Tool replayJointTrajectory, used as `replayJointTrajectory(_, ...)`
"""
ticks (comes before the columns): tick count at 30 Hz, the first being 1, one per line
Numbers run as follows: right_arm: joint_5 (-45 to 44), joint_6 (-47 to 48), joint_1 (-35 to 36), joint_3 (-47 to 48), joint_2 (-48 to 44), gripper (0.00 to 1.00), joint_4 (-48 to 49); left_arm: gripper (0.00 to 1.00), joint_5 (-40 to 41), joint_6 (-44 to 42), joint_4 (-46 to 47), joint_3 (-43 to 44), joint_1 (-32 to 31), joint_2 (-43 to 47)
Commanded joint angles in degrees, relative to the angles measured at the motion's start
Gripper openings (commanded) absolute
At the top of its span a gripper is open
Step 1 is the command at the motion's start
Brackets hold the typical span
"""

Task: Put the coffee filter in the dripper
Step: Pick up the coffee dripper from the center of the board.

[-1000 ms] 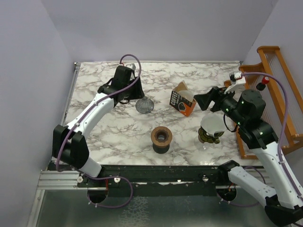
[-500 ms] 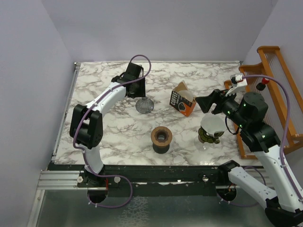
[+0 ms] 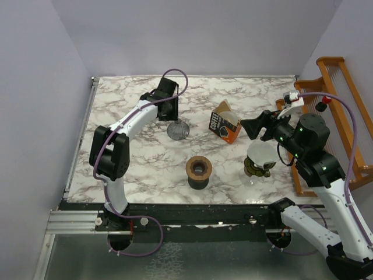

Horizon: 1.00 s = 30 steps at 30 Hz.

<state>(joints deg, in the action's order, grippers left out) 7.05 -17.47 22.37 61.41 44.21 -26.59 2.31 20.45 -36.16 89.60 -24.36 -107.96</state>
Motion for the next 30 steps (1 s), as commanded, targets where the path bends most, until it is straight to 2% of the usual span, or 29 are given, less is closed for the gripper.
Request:
replayJointTrajectory(1, 1.2, 0.9, -0.2, -0.5, -0.3, 0.74, -1.1, 0.41, 1.6, -0.7, -0.8, 1.1, -0.8, -1.4)
replayJointTrajectory(13, 1.5, 1.1, -0.2, -0.4, -0.7, 0.74, -1.3, 0.36, 1.7, -0.8, -1.6, 3.9, -1.3, -4.3)
replayJointTrajectory(30, 1.8, 1.3, -0.2, -0.9, -1.0, 0.74, -0.9, 0.08, 2.2, -1.3, -2.5, 4.3, -1.4, -5.4)
